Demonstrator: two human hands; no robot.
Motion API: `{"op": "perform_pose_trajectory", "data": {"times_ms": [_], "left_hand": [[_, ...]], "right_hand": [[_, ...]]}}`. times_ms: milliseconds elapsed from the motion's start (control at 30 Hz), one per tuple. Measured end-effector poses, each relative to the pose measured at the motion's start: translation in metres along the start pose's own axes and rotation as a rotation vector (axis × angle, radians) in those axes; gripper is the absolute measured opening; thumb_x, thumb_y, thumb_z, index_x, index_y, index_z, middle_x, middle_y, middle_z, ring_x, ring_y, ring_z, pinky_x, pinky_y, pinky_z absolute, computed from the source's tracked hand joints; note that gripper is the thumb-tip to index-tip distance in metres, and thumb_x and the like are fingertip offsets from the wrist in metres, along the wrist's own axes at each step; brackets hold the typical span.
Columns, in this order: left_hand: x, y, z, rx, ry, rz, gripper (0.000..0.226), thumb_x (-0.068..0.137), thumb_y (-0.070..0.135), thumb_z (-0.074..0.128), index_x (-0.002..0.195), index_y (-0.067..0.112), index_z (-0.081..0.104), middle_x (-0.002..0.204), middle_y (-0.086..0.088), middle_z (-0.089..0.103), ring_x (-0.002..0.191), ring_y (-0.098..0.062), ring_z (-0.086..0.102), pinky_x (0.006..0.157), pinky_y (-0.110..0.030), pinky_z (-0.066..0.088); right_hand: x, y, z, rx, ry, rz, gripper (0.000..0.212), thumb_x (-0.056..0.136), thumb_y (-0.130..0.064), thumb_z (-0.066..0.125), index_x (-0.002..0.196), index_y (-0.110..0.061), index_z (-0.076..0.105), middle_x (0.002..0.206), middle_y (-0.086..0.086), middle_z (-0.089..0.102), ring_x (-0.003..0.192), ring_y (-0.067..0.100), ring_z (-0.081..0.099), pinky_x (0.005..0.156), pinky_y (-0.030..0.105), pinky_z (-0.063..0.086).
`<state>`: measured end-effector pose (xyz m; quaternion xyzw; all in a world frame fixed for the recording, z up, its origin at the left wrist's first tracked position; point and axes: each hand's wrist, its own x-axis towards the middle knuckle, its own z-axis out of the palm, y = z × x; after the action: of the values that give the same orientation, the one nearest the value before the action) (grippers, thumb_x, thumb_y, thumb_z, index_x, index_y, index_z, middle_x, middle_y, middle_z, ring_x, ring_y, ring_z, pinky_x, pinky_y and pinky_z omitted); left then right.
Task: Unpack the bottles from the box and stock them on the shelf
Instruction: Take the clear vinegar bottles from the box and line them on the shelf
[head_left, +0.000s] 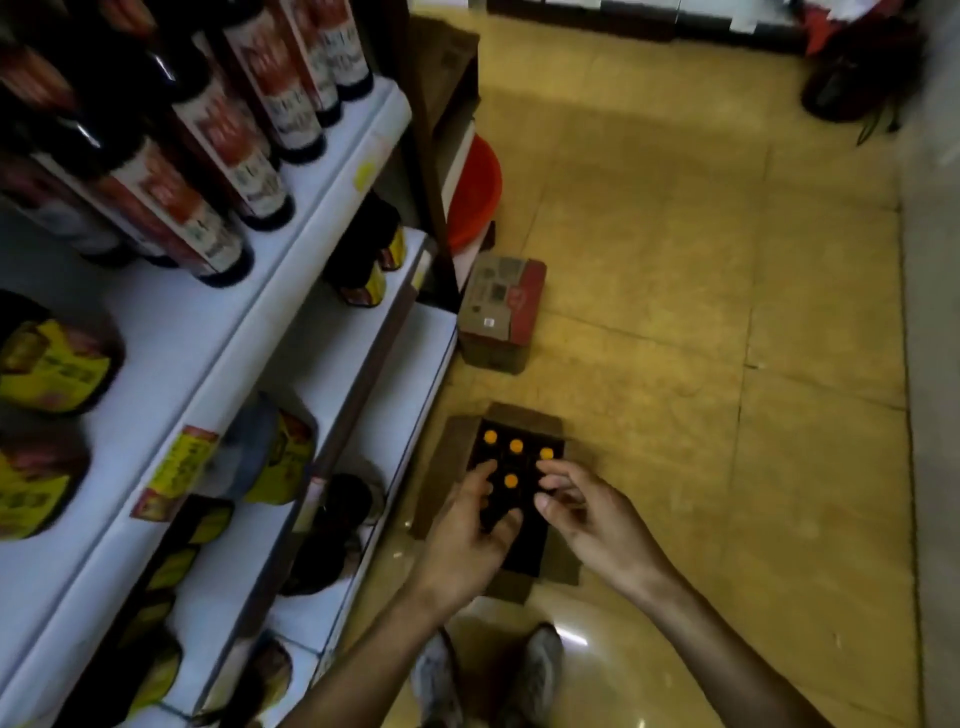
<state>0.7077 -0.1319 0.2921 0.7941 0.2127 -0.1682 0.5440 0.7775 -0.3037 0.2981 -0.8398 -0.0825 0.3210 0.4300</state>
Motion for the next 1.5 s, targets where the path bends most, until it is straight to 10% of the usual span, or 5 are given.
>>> {"op": "perform_pose_trajectory", "data": {"times_ms": [100, 767, 1133, 1267, 1500], "left_hand": [[0.022, -0.043, 0.021, 0.034, -0.018, -0.069, 0.06, 0.098, 0.03, 0.063, 0.152, 0.035, 0.037, 0.137, 0.01, 0.052, 0.126, -0.006, 0.054, 0.089, -0.012, 0.046], [0.284, -0.327, 0.118, 0.146, -0.047, 0.056, 0.069, 0.095, 0.008, 0.064, 0.153, 0.031, 0.035, 0.149, 0.002, 0.045, 0.138, -0.015, 0.045, 0.109, -0.032, 0.045], [0.324, -0.345, 0.123, 0.336, -0.225, 0.184, 0.068, 0.095, 0.011, 0.061, 0.153, 0.033, 0.035, 0.152, 0.002, 0.048, 0.13, -0.021, 0.055, 0.104, -0.044, 0.052], [0.324, -0.344, 0.122, 0.356, -0.248, 0.193, 0.068, 0.095, 0.007, 0.059, 0.155, 0.03, 0.034, 0.155, 0.001, 0.045, 0.116, -0.022, 0.061, 0.074, -0.022, 0.05], [0.341, -0.346, 0.103, 0.216, -0.244, 0.189, 0.065, 0.091, -0.006, 0.06, 0.144, 0.03, 0.049, 0.141, 0.002, 0.054, 0.125, -0.019, 0.058, 0.096, -0.036, 0.056]], "right_hand": [[0.016, 0.042, 0.028, 0.001, -0.024, 0.048, 0.041, 0.102, -0.03, 0.059, 0.142, -0.028, 0.052, 0.128, -0.01, 0.06, 0.107, -0.01, 0.055, 0.079, -0.002, 0.042], [0.249, 0.331, 0.186, -0.135, 0.039, 0.118, 0.049, 0.1, -0.037, 0.061, 0.146, -0.031, 0.045, 0.134, -0.003, 0.059, 0.123, 0.016, 0.059, 0.099, 0.033, 0.05], [0.301, 0.362, 0.196, -0.52, -0.07, -0.037, 0.064, 0.097, -0.032, 0.064, 0.153, -0.03, 0.031, 0.143, 0.007, 0.054, 0.13, 0.027, 0.055, 0.102, 0.042, 0.047], [0.304, 0.369, 0.199, -0.496, -0.048, -0.019, 0.06, 0.095, -0.028, 0.067, 0.148, -0.027, 0.04, 0.139, 0.007, 0.058, 0.127, 0.026, 0.057, 0.102, 0.041, 0.047], [0.312, 0.386, 0.224, -0.274, 0.042, -0.055, 0.042, 0.089, -0.055, 0.059, 0.125, -0.034, 0.055, 0.12, 0.003, 0.063, 0.113, 0.025, 0.061, 0.094, 0.045, 0.051]]}}
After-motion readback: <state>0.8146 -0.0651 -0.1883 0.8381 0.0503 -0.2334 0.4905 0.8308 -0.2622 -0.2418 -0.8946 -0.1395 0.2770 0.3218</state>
